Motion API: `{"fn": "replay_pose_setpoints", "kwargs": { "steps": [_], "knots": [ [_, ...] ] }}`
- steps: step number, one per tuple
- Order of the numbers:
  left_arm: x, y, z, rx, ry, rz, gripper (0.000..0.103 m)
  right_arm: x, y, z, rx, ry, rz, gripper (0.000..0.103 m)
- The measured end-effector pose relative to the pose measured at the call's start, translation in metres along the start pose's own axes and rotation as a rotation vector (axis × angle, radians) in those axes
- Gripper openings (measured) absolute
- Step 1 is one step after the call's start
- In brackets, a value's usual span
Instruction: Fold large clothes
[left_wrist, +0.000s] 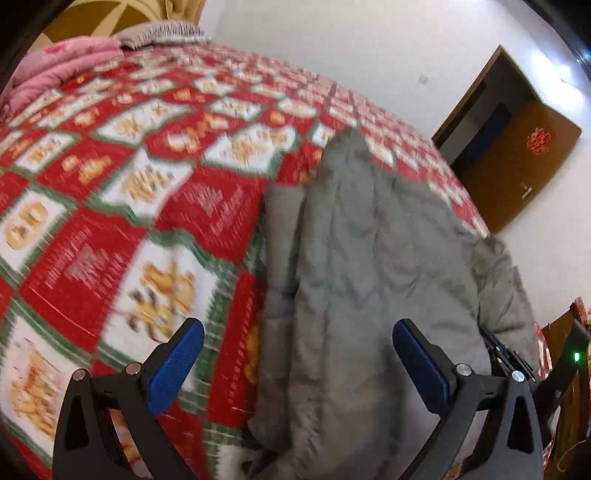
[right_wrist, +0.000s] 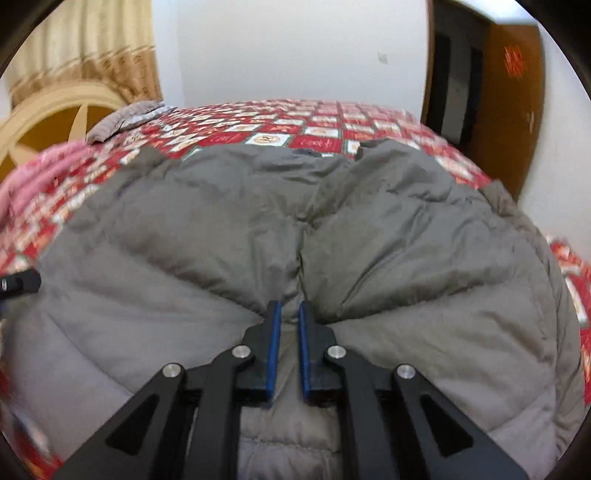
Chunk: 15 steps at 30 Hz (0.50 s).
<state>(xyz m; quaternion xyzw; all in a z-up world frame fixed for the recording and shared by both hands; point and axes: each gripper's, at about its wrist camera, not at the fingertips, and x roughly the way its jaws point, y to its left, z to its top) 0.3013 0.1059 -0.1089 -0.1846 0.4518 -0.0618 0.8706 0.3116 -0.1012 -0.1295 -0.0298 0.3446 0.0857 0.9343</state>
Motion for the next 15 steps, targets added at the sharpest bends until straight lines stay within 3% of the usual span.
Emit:
{"fn": "replay_pose_setpoints", "kwargs": {
  "steps": [3,7,15],
  "knots": [
    [0.004,-0.004,-0.006,-0.009,-0.033,-0.004,0.102,0.000,0.001,-0.002,-0.008,-0.012,-0.009,0.010],
    [0.007,-0.011,-0.011,-0.057,-0.002,-0.172,0.102,-0.003,0.000,-0.006,0.001,-0.034,-0.003,0.010],
    [0.015,-0.027,-0.014,-0.069,-0.022,-0.126,0.102,0.001,-0.009,-0.006,0.043,-0.037,0.044,0.010]
  ]
}}
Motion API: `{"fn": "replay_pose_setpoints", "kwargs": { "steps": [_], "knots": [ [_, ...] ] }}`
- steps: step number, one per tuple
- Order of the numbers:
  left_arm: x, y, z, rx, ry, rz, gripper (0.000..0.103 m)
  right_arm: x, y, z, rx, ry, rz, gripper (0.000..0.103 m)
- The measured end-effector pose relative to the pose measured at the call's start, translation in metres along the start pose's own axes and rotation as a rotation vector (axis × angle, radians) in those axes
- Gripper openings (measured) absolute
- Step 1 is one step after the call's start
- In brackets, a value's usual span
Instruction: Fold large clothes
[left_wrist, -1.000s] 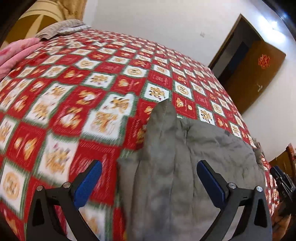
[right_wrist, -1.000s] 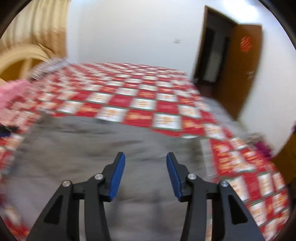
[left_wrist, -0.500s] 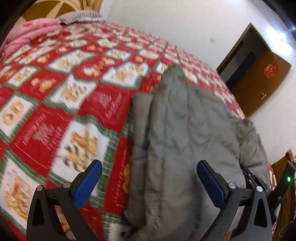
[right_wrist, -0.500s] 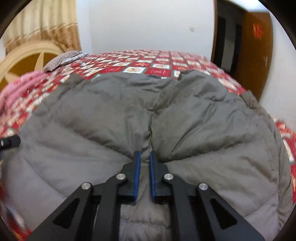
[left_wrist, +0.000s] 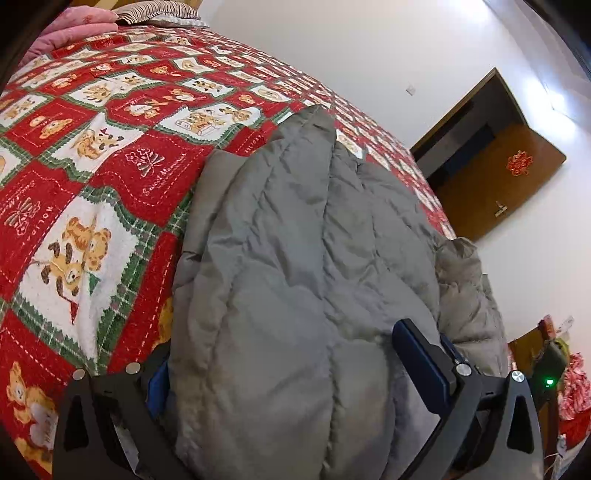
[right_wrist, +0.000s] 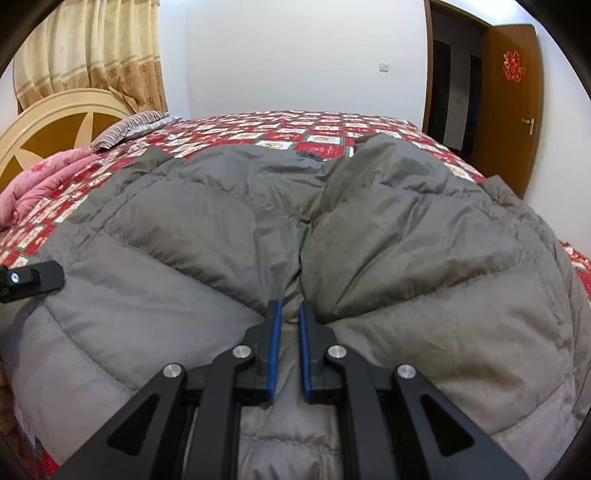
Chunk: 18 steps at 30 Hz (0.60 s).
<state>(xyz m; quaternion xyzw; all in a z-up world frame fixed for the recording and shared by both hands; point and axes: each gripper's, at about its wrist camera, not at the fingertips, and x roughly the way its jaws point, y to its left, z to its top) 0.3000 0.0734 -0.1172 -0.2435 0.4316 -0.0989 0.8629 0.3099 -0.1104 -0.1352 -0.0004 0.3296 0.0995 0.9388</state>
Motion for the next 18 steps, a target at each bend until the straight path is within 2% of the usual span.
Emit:
{"fn": "replay_pose_setpoints", "kwargs": {
  "steps": [8,14,15,16,17,18],
  "knots": [
    [0.010,-0.019,-0.001,0.076,0.015,0.155,0.102,0.000,-0.002,-0.001,0.009,0.008,0.010,0.010],
    [0.013,-0.022,-0.004,0.080,0.002,0.206,0.099,0.000,-0.003,0.000,0.011,0.012,0.014,0.010],
    [0.012,-0.023,-0.005,0.081,-0.006,0.209,0.095,0.000,-0.002,0.000,0.010,0.013,0.013,0.010],
    [0.010,-0.024,-0.005,0.083,-0.018,0.201,0.079,0.001,-0.002,0.000,0.011,0.017,0.015,0.010],
    [0.009,-0.025,-0.005,0.078,-0.021,0.158,0.060,0.001,-0.002,0.001,0.012,0.021,0.016,0.010],
    [0.009,-0.024,-0.004,0.062,-0.009,0.108,0.053,0.002,-0.002,0.001,0.014,0.025,0.017,0.011]
  ]
}}
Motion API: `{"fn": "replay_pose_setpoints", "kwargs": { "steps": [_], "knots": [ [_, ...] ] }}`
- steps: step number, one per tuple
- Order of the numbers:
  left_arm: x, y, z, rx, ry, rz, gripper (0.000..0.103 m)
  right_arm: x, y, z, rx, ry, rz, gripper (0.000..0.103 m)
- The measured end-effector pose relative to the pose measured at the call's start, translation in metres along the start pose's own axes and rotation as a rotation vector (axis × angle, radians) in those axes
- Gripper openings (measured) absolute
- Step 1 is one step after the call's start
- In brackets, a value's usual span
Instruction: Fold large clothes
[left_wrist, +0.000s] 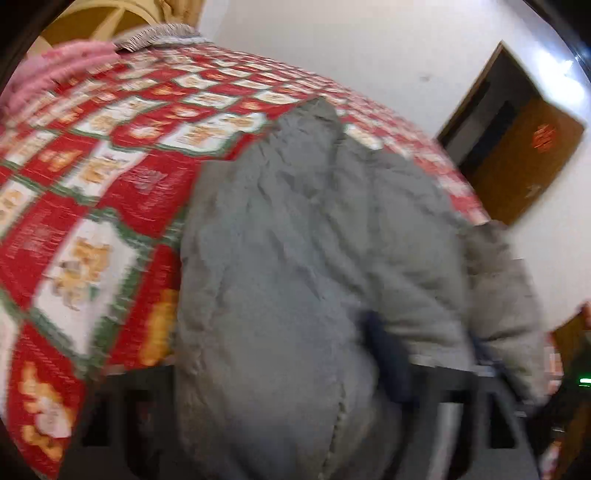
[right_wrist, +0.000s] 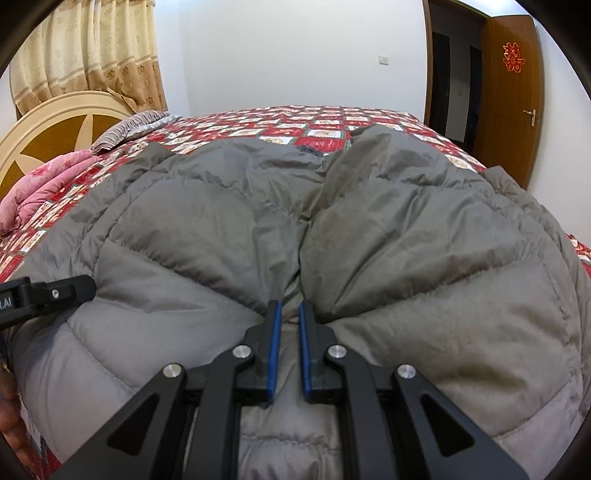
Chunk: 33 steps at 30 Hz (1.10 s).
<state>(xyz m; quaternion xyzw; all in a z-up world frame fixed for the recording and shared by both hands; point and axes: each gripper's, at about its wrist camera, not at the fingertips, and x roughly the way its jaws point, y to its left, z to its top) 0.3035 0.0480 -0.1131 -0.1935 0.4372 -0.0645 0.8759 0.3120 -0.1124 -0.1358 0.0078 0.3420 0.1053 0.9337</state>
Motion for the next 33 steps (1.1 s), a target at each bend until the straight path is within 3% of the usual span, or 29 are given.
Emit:
{"fn": "replay_pose_setpoints", "kwargs": {
  "steps": [2,5,10,14,18,21,22,25,27,29,33],
  "knots": [
    [-0.004,0.002,0.002,-0.034,0.001,-0.055,0.039,0.001,-0.001,0.000,0.007,0.009,0.005,0.011],
    [-0.014,0.006,0.002,-0.070,-0.033,-0.134,0.026,0.003,-0.002,0.001,0.012,0.023,0.010,0.011],
    [-0.037,-0.002,0.006,-0.098,-0.079,-0.268,0.020,0.004,-0.010,0.003,0.084,0.055,0.044,0.011],
    [-0.056,-0.019,0.012,-0.053,-0.111,-0.335,0.017,0.002,-0.019,0.002,0.234,0.103,0.117,0.011],
    [-0.080,-0.031,0.017,0.012,-0.160,-0.376,0.017,-0.003,-0.008,-0.002,0.301,0.136,0.187,0.011],
    [-0.105,-0.040,0.023,0.088,-0.214,-0.380,0.016,-0.002,0.015,-0.008,0.368,0.172,0.294,0.011],
    [-0.111,-0.043,0.024,0.116,-0.225,-0.375,0.016,0.000,0.030,-0.010,0.399,0.192,0.365,0.011],
    [-0.125,-0.057,0.025,0.251,-0.256,-0.308,0.016,0.010,0.066,-0.015,0.469,0.246,0.553,0.011],
    [-0.127,-0.065,0.018,0.356,-0.265,-0.224,0.016,0.018,0.089,-0.018,0.498,0.282,0.681,0.010],
    [-0.123,-0.071,0.012,0.432,-0.262,-0.158,0.016,0.020,0.100,-0.016,0.446,0.293,0.683,0.009],
    [-0.120,-0.082,0.004,0.503,-0.264,-0.173,0.016,0.004,0.089,-0.008,0.345,0.283,0.696,0.013]
  ]
}}
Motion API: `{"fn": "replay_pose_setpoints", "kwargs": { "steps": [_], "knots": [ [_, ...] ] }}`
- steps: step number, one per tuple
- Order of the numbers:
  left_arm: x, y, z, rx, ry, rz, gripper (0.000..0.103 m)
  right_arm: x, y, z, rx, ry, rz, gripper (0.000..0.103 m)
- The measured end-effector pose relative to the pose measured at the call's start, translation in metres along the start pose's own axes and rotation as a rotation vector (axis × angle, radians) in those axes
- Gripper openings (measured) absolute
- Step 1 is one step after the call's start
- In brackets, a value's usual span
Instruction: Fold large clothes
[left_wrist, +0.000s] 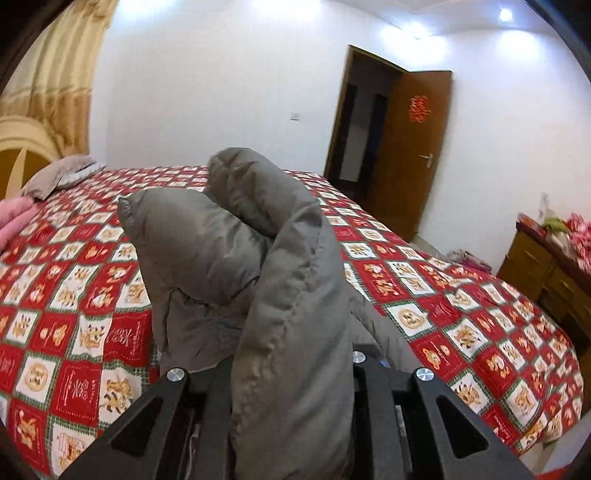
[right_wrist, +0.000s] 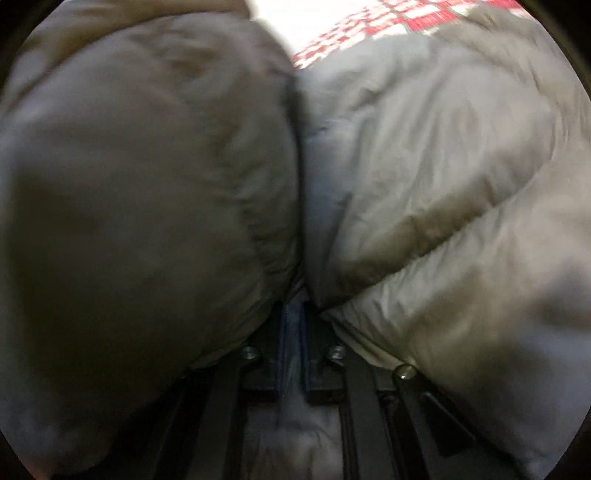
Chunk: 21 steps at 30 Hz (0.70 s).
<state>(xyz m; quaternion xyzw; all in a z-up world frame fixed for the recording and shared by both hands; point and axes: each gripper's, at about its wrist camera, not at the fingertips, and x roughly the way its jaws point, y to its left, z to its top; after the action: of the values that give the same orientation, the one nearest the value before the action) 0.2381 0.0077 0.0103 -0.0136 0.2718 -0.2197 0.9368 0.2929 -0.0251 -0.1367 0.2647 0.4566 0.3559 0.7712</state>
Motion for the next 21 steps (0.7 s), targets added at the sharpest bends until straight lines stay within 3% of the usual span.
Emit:
{"fn": "replay_pose_setpoints", "kwargs": {
  "steps": [3,8,11,16,19,20,21],
  "knots": [
    [0.008,-0.021,-0.002,0.054,0.013,-0.007,0.017,-0.040,-0.007,0.003,-0.046,-0.046,-0.034,0.013],
    [0.032,-0.061,-0.020,0.172,0.071,0.000,0.017,-0.124,-0.048,0.008,0.002,-0.201,-0.090,0.016],
    [0.049,-0.086,-0.037,0.259,0.108,0.027,0.017,-0.158,-0.073,0.008,0.039,-0.268,-0.154,0.017],
    [0.068,-0.120,-0.070,0.402,0.137,0.043,0.017,-0.197,-0.109,0.007,0.113,-0.338,-0.182,0.018],
    [0.080,-0.138,-0.089,0.495,0.144,0.053,0.017,-0.208,-0.118,0.007,0.118,-0.360,-0.228,0.037],
    [0.084,-0.144,-0.096,0.531,0.145,0.062,0.017,-0.209,-0.120,0.004,0.115,-0.363,-0.243,0.052],
    [0.087,-0.147,-0.101,0.553,0.144,0.069,0.017,-0.218,-0.120,0.004,0.108,-0.370,-0.260,0.060]
  ]
}}
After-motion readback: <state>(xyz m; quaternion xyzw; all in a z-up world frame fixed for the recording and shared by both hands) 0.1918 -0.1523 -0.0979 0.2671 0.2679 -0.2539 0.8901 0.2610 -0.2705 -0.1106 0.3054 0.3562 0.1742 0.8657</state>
